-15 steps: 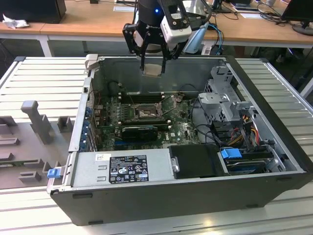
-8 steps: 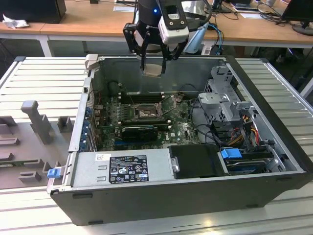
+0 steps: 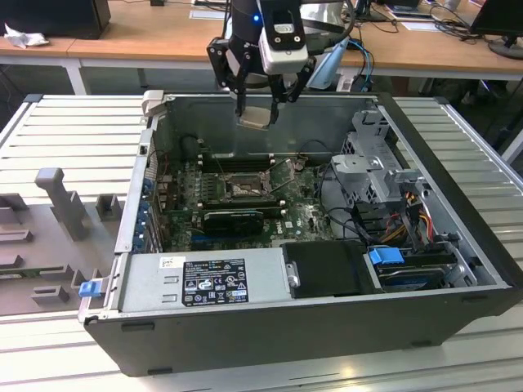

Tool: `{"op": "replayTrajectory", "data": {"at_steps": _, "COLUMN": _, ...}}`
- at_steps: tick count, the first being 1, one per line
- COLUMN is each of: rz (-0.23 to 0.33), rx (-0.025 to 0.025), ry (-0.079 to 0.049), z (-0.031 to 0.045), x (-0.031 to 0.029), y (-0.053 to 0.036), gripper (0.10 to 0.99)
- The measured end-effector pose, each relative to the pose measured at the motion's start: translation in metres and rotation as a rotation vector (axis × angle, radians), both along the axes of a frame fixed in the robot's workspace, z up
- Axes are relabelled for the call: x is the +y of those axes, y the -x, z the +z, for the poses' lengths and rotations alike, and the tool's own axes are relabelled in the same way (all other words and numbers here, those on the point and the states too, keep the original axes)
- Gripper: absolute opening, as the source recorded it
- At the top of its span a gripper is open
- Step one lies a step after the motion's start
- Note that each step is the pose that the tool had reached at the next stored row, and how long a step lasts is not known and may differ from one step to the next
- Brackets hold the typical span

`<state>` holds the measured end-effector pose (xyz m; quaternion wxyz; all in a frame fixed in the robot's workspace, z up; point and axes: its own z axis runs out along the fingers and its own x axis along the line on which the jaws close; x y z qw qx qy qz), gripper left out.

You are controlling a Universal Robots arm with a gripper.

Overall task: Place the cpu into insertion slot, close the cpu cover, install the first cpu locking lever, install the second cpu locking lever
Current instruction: 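Place the cpu into insertion slot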

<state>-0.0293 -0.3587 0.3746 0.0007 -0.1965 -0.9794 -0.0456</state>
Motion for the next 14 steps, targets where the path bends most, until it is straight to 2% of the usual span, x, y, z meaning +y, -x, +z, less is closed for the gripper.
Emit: {"op": "replayTrajectory", "data": {"at_steps": 14, "rz": -0.103, "rx": 0.0001, "ry": 0.0, "z": -0.0005, "x": 0.0, "y": 0.0, "gripper": 0.529}}
